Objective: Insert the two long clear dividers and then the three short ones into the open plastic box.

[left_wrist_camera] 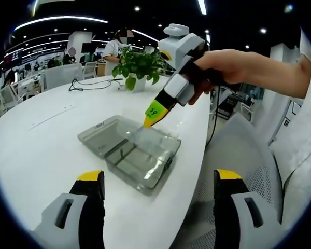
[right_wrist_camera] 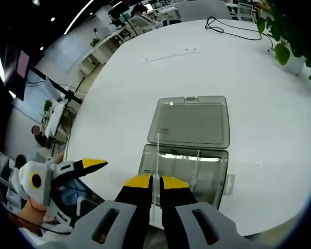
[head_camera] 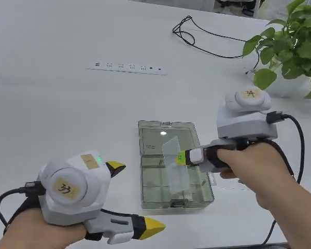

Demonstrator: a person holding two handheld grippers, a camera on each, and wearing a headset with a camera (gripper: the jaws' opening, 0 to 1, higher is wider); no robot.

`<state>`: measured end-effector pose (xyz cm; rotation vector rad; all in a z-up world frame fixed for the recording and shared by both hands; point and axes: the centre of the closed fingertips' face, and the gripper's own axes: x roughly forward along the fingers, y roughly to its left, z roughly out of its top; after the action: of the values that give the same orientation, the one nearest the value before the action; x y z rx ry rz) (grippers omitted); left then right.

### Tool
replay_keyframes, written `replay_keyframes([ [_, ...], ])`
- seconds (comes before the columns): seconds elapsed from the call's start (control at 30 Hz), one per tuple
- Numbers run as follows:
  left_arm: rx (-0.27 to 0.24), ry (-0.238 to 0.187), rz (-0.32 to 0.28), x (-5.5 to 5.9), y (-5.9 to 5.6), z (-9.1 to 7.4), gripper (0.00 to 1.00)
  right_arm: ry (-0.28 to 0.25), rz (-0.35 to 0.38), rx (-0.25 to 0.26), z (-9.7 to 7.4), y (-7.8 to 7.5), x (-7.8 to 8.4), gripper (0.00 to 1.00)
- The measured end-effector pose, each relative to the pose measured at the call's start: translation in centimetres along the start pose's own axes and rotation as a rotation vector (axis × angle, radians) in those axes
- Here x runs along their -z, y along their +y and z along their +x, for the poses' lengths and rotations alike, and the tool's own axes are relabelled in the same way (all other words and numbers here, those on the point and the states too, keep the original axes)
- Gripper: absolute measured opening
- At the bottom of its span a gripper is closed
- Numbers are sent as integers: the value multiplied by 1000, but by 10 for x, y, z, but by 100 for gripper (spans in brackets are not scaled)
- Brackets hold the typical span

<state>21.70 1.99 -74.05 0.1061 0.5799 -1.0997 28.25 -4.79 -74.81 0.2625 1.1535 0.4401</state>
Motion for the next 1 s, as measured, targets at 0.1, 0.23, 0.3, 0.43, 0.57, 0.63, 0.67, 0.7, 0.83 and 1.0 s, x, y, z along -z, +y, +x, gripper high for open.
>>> replay_keyframes([
  [0.1, 10, 0, 2, 3, 0, 1, 88, 11, 42, 5, 5, -3, 3, 6],
  [0.23, 20, -9, -2, 3, 0, 2, 87, 29, 71, 22, 11, -8, 8, 6],
  [0.3, 26, -12, 0, 3, 0, 2, 87, 30, 84, 25, 14, -10, 9, 6],
  [0.43, 39, -19, 3, 2, 1, 3, 86, 29, 94, 42, 17, -13, 10, 6],
  [0.57, 42, -18, -3, 4, 3, 4, 86, 39, 100, 53, 22, -16, 13, 6],
  [0.63, 46, -18, -8, 5, 3, 4, 85, 43, 101, 54, 25, -16, 14, 6],
  [0.67, 46, -19, -11, 5, 3, 5, 85, 47, 94, 62, 26, -17, 15, 6],
  [0.7, 47, -19, -12, 5, 3, 5, 85, 48, 94, 64, 26, -17, 15, 6],
  [0.83, 51, -23, -18, 4, 2, 6, 85, 55, 98, 69, 31, -19, 16, 6],
  [1.0, 52, -28, -28, 4, 3, 6, 84, 64, 84, 78, 35, -20, 18, 6],
])
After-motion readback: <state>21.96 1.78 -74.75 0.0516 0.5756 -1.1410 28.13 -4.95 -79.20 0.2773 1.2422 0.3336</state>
